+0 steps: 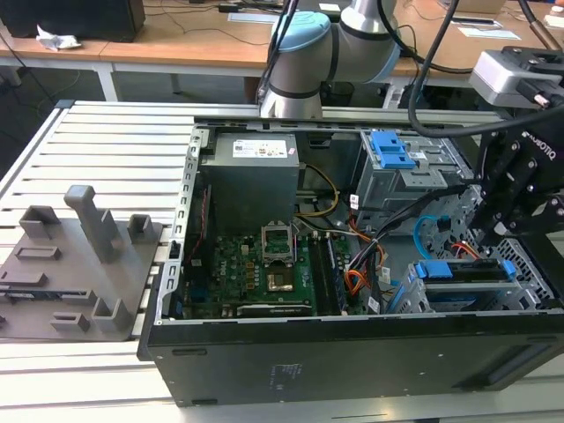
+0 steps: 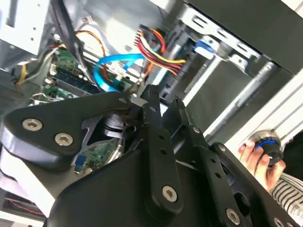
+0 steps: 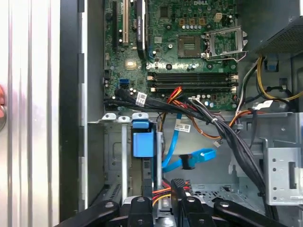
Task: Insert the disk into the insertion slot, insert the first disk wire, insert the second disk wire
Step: 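Insert the second disk wire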
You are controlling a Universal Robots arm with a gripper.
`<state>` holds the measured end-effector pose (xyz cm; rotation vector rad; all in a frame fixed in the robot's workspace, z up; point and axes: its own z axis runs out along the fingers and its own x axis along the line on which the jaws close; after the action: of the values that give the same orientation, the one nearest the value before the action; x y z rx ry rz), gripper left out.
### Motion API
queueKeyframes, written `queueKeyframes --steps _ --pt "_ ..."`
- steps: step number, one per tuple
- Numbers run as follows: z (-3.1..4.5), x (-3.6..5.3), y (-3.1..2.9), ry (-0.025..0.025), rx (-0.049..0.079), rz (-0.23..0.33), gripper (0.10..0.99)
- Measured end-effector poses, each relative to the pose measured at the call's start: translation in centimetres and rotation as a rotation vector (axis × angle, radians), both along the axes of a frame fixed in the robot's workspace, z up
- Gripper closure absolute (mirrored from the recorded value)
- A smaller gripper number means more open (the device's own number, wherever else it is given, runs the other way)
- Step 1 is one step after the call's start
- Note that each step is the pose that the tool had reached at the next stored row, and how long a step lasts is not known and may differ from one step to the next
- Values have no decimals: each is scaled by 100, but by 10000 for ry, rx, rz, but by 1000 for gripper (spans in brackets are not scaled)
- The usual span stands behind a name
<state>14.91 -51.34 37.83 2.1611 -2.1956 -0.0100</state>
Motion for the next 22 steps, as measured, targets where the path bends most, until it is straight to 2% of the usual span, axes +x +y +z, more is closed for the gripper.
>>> queueKeyframes --steps 1,3,6,10,12,14,16,19,20,21,22 --pt "-4 -2 62 0 0 47 784" --pt "-13 -20 106 0 0 101 784" --pt "-55 -123 169 0 8 222 784" --pt "-100 -228 171 0 10 388 784" --pt "-118 -250 171 -1 10 507 784" --pt "-147 -263 171 0 8 809 784" --pt "-175 -263 172 0 7 1498 784" --pt "-181 -264 172 2 -10 1576 784" --pt "-181 -264 172 2 -16 1576 800" --pt "-181 -264 172 2 -23 1576 922" --pt "-181 -264 172 3 -29 1576 922"
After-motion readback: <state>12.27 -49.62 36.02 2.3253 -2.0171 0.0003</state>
